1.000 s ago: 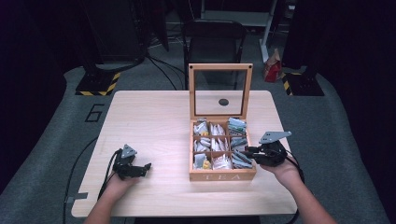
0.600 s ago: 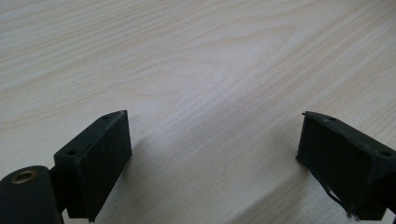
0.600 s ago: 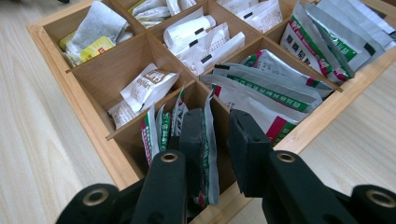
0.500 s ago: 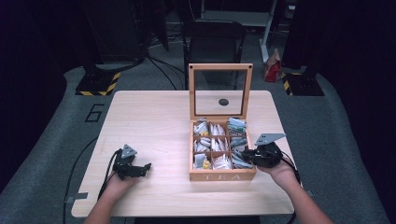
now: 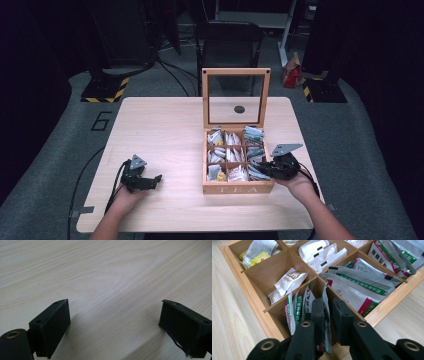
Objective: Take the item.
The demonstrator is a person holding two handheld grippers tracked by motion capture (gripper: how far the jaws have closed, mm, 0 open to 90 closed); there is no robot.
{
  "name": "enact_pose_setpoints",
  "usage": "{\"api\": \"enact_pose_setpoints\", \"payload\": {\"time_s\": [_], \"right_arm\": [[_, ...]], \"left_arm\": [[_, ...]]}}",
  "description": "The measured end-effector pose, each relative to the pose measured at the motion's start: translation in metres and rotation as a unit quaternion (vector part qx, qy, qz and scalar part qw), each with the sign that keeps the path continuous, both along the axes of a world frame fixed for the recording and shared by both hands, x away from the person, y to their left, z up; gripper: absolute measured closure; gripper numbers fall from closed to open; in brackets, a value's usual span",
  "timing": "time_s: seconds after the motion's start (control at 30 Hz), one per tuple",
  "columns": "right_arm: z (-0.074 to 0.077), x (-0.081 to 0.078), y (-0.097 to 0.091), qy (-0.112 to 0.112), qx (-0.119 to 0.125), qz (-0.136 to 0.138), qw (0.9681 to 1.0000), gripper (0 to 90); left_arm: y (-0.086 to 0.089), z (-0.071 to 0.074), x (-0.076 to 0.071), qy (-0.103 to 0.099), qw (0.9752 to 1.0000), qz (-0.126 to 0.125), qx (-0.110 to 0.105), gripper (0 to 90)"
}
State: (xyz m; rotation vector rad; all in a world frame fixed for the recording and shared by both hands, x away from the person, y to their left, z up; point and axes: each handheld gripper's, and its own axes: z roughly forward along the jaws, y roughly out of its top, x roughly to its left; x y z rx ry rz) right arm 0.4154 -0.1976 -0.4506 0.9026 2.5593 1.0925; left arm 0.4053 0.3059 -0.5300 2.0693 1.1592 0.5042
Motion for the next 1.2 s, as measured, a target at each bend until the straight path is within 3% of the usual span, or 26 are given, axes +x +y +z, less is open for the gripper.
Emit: {"api": "enact_pose_setpoints", "payload": {"time_s": [0.33, 0.83, 1.2], "right_arm": [[-0.006, 0.001, 0.005, 0.013, -0.004, 0.011, 0.9998, 84.8], [-0.005, 0.0, 0.005, 0.012, -0.006, 0.021, 0.9997, 89.5], [0.008, 0.0, 0.002, 0.006, 0.007, 0.021, 0.9997, 89.6]], "left_arm": [[0.0, 0.0, 0.0, 0.0, 1.0, 0.001, -0.001, 9.4], [0.0, 0.0, 0.0, 0.0, 1.0, 0.001, -0.001, 9.4], [0.0, 0.0, 0.0, 0.0, 1.0, 0.0, 0.0, 9.4]]}}
